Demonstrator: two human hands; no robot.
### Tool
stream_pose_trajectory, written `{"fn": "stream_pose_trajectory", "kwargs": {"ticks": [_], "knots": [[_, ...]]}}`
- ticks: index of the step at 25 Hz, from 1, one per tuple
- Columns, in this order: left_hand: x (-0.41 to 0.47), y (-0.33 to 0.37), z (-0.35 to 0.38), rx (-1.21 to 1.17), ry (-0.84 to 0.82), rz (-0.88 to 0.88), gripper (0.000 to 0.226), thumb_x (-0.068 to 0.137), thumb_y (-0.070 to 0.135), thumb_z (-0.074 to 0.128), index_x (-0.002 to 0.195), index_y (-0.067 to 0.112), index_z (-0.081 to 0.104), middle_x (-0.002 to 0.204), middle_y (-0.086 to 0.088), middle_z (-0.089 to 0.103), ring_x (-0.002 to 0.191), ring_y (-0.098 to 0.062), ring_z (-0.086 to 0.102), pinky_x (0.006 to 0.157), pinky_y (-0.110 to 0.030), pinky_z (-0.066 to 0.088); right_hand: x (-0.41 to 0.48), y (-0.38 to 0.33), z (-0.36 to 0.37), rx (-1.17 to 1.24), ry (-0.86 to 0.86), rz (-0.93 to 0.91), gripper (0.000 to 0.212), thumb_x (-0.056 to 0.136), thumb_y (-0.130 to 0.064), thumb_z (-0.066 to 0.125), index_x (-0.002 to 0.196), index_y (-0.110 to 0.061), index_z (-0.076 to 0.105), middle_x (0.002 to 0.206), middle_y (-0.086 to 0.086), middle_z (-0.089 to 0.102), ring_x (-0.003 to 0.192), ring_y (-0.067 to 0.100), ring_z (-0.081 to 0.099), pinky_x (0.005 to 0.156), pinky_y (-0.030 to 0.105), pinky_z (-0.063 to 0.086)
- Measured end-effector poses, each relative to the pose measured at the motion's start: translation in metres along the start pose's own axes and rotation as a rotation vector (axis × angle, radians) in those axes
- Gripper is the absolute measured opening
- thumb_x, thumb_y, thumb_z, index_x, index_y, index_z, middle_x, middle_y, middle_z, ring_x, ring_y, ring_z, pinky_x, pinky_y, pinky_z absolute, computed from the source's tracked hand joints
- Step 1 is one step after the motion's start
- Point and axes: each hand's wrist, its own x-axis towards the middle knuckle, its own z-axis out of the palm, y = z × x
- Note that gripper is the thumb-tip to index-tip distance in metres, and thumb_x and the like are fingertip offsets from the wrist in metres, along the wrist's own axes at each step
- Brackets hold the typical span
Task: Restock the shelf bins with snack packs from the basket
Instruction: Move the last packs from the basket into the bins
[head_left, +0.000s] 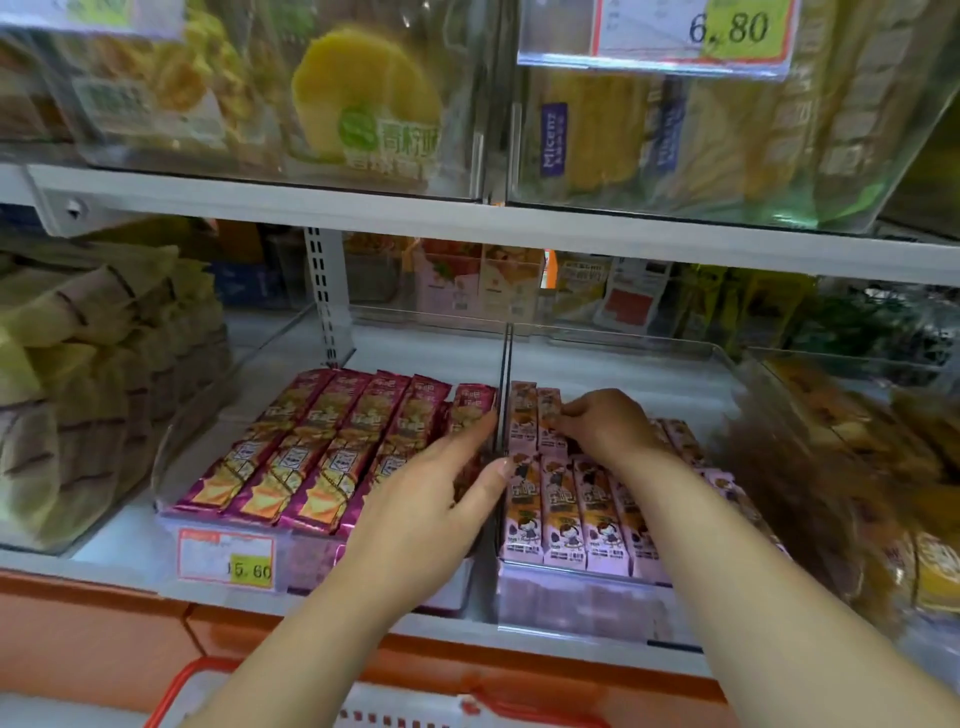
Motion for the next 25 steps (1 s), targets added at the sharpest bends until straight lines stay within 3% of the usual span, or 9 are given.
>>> {"fn": "stream_pose_trajectory", "kwargs": {"ticks": [3,5,7,9,11,13,17,21,25], "knots": [[-0.008,0.000,-0.005,-0.156,0.067,-0.004,0.049,0.094,0.045,0.048,0.141,0.041,0.038,0.142,0.024,0.043,0.131,0.004,0.038,0.108,-0.025,0.037,-0.021,-0.012,-0.021,0.162,0.162,-0.021,0.041,0.095,-0.037,0.054,0.130,-0.018,0.056,0.128,0.005,0.061,0.106,0.021,0.059,0.087,0.028,0.044],[-0.035,-0.004,-0.015,-0.229,0.202,0.035,0.041,0.095,0.037,0.052,0.135,0.039,0.048,0.133,0.028,0.050,0.125,0.007,0.044,0.105,-0.020,0.040,-0.046,-0.027,-0.037,0.353,0.272,-0.110,0.033,0.096,-0.036,0.051,0.127,-0.027,0.053,0.113,0.001,0.066,0.087,0.016,0.061,0.071,0.031,0.051],[-0.078,-0.014,-0.021,-0.240,0.263,0.065,0.036,0.090,0.030,0.055,0.125,0.036,0.058,0.118,0.027,0.059,0.114,0.004,0.054,0.092,-0.011,0.044,-0.091,-0.039,-0.044,0.531,0.346,-0.274,0.021,0.096,-0.029,0.051,0.117,-0.032,0.055,0.096,0.003,0.067,0.078,0.018,0.062,0.069,0.036,0.053],[-0.123,-0.037,-0.016,-0.254,0.163,-0.014,0.031,0.086,0.026,0.057,0.115,0.034,0.065,0.110,0.025,0.063,0.103,0.002,0.059,0.080,-0.009,0.045,-0.147,-0.038,-0.029,0.586,0.347,-0.427,0.017,0.097,-0.021,0.050,0.109,-0.032,0.056,0.084,0.004,0.064,0.073,0.021,0.059,0.065,0.033,0.051],[-0.163,-0.075,0.003,-0.257,-0.045,-0.196,0.024,0.088,0.025,0.060,0.108,0.036,0.068,0.107,0.025,0.065,0.097,0.003,0.061,0.081,-0.014,0.047,-0.199,-0.024,0.011,0.569,0.216,-0.465,0.020,0.096,-0.014,0.051,0.105,-0.030,0.058,0.078,0.001,0.061,0.068,0.018,0.055,0.062,0.028,0.046],[-0.199,-0.119,0.028,-0.198,-0.251,-0.411,0.024,0.090,0.021,0.061,0.109,0.035,0.066,0.111,0.022,0.065,0.096,0.003,0.060,0.086,-0.018,0.046,-0.234,0.000,0.065,0.470,-0.026,-0.342,0.021,0.095,-0.013,0.053,0.104,-0.030,0.060,0.078,-0.004,0.061,0.065,0.010,0.054,0.062,0.023,0.043],[-0.255,-0.188,0.065,-0.151,-0.440,-0.768,0.029,0.092,0.015,0.056,0.121,0.015,0.062,0.114,-0.004,0.066,0.095,-0.019,0.062,0.079,-0.024,0.044,-0.259,0.058,0.181,0.251,-0.561,0.081,0.020,0.097,-0.023,0.048,0.115,-0.023,0.059,0.095,0.003,0.062,0.080,0.022,0.063,0.071,0.032,0.048],[-0.282,-0.224,0.092,0.116,-0.665,-0.792,0.032,0.088,0.027,0.059,0.116,0.011,0.058,0.108,-0.014,0.064,0.098,-0.030,0.061,0.080,-0.033,0.046,-0.272,0.093,0.255,0.433,-0.626,0.531,0.024,0.096,-0.017,0.047,0.117,-0.013,0.058,0.085,0.006,0.062,0.062,0.017,0.057,0.058,0.027,0.044],[-0.284,-0.231,0.103,0.515,-0.894,-0.714,0.030,0.084,0.024,0.054,0.113,0.015,0.054,0.111,-0.007,0.065,0.105,-0.026,0.061,0.086,-0.039,0.052,-0.284,0.101,0.279,0.495,-0.634,0.706,0.016,0.096,-0.019,0.047,0.107,-0.013,0.057,0.077,0.006,0.060,0.056,0.017,0.052,0.054,0.025,0.041]]}}
